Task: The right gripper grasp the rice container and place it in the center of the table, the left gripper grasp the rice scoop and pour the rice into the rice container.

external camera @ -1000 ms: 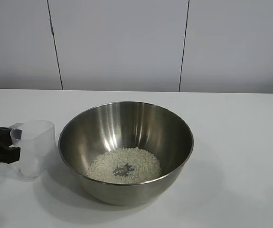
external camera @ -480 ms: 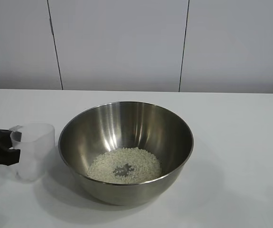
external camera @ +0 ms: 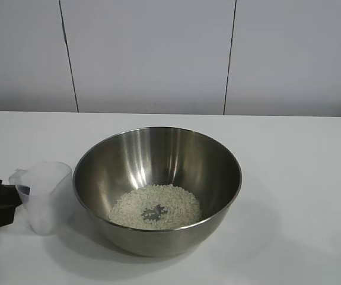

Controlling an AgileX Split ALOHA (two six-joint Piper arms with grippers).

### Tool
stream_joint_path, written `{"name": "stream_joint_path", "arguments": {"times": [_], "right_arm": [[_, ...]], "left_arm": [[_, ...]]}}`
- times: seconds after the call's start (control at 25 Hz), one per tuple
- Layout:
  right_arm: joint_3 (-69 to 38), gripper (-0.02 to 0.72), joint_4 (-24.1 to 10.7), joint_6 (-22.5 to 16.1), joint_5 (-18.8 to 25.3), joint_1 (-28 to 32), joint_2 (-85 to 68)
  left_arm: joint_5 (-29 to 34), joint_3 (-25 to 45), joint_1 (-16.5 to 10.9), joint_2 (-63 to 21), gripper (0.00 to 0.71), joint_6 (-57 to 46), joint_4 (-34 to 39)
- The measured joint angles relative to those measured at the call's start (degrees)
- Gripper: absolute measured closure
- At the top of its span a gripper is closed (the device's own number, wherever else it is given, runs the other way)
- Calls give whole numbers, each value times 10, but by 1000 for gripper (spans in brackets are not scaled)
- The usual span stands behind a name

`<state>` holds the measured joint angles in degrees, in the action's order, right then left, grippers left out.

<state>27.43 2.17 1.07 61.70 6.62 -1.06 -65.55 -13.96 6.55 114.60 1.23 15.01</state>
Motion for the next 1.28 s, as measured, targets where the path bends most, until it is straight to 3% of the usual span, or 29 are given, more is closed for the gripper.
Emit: {"name": "stream_joint_path", "arguments": {"times": [0.2, 0.32, 0.64, 0.92, 1.12, 1.2, 1.28], "right_arm": [[0, 54, 0, 0, 0, 0, 0], [0, 54, 0, 0, 0, 0, 0], [0, 54, 0, 0, 0, 0, 0], [0, 54, 0, 0, -1, -1, 0], [0, 54, 0, 0, -1, -22, 0], [0, 54, 0, 0, -1, -22, 0], [0, 54, 0, 0, -1, -22, 0]], "left_arm": [[-4, 49, 0, -1, 126, 6, -40], [-5, 63, 0, -1, 87, 11, -44], [-5, 65, 0, -12, 77, 15, -78], [5, 56, 0, -116, 77, 19, -99], [170, -10, 0, -215, 77, 17, -70], [286, -52, 0, -266, 77, -8, -60], [442, -117, 0, -306, 77, -47, -38]]}}
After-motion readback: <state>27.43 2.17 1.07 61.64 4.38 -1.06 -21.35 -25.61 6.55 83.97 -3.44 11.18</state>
